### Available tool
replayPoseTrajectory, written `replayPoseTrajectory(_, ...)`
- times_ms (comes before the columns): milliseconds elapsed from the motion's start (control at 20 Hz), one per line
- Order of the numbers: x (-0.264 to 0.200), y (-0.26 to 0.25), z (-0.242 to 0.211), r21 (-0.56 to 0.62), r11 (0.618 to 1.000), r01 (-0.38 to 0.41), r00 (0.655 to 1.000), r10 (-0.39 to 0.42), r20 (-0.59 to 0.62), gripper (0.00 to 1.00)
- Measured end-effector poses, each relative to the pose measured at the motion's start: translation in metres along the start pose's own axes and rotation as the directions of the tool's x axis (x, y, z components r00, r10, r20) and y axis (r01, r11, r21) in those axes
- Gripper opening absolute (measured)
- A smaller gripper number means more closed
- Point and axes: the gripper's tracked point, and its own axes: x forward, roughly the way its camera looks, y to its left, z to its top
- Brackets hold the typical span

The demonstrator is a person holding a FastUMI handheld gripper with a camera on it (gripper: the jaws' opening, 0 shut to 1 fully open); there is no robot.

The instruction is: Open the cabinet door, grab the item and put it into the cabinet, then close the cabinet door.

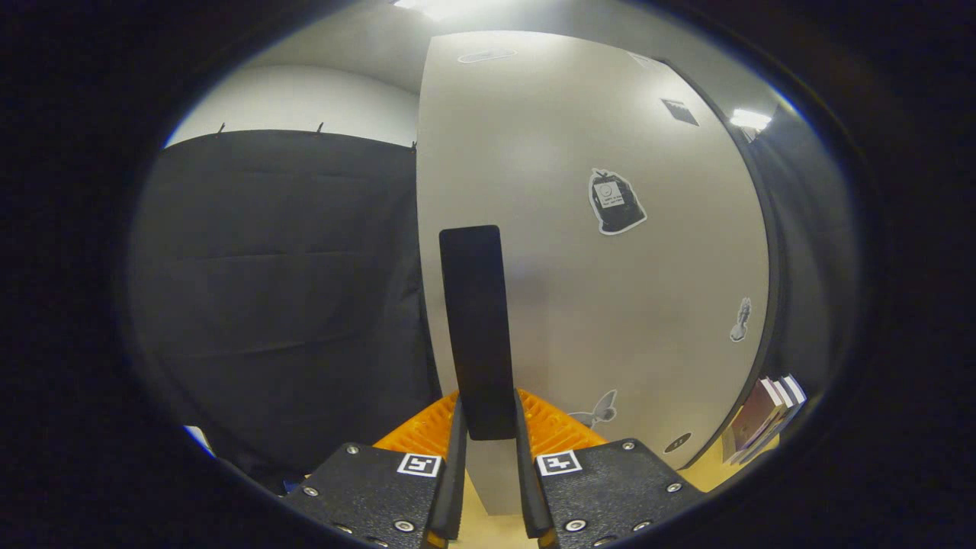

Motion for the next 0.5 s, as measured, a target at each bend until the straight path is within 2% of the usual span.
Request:
replayPoseTrajectory(200,-0.030,-0.004,-0.002,0.004,0.996,-0.087,0.996,0.087,-0.011,0.31)
replayPoseTrajectory(500,-0.051,-0.018,0.001,-0.005,0.979,-0.202,0.979,0.202,-0.025,0.31)
